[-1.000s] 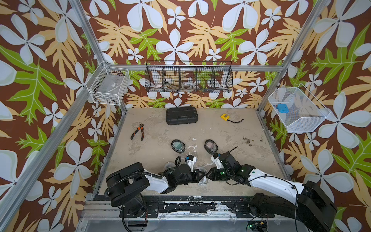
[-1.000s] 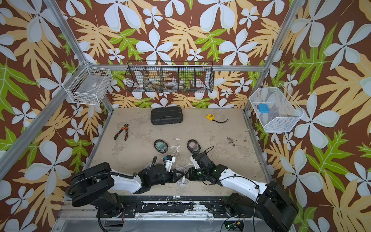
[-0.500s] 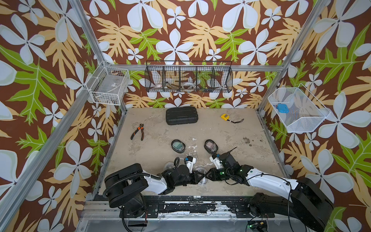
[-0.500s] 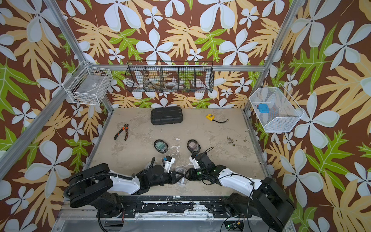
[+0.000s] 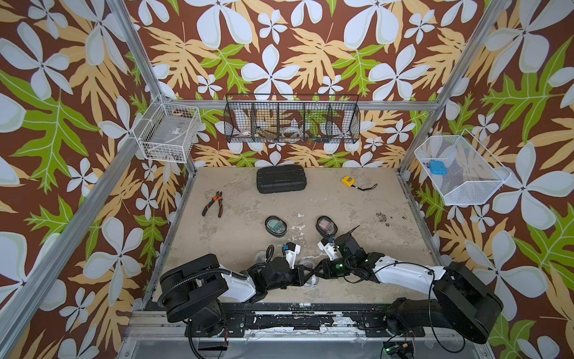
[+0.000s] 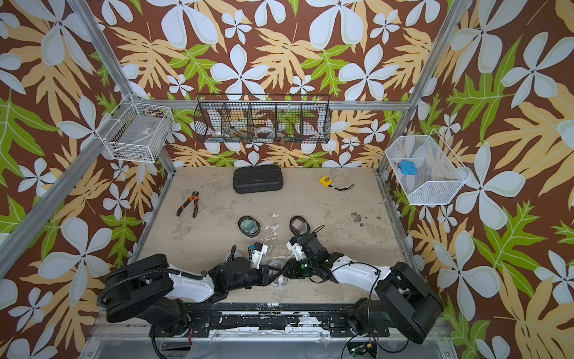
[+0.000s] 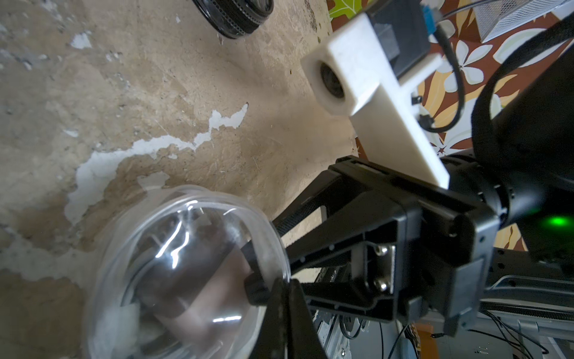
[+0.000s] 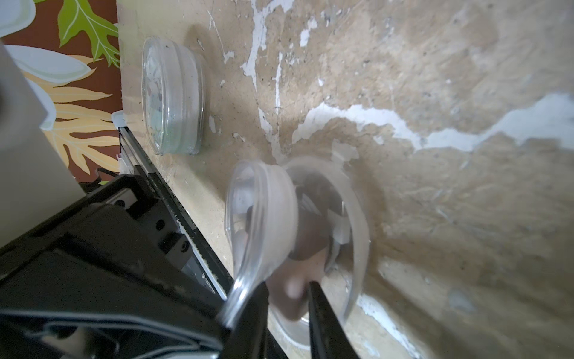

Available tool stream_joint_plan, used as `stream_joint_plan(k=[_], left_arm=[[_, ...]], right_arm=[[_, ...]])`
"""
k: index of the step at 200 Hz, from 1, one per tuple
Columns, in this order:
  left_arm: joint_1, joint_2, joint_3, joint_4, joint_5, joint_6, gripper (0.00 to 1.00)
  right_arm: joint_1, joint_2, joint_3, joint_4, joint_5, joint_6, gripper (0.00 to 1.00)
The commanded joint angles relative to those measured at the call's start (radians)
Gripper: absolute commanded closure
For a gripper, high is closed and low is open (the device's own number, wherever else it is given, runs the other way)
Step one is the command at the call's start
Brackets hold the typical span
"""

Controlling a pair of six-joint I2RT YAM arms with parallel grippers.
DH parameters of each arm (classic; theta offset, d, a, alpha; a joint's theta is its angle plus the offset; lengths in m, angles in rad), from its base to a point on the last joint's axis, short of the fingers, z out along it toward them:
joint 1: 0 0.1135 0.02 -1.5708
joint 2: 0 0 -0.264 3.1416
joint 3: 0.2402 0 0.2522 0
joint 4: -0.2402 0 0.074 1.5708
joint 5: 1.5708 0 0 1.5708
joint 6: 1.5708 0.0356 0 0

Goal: Pack away charging kits
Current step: Place the plug in the storage bag, then close the storage bag at the center of the board.

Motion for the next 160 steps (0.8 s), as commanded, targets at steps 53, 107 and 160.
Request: stream_joint_plan(k=[53, 107, 160], left_arm=[[0.011, -0.030, 0.026, -0.098, 0.003, 0.040, 0.66], [0.035, -0.159, 0.060, -0.356, -0.048, 0.146, 0.52], [0.087, -0.287, 0.016, -0.506, -0.063, 0.174, 0.54]], right_arm=[[-0.047, -0.132, 0.081, -0.315, 0.093, -0.163, 0.54], [-0.048, -0.227, 0.177, -0.514, 0.238, -0.193, 0.44], [0.009, -0.080, 0.214, -0.374, 0.172, -0.154, 0.55]])
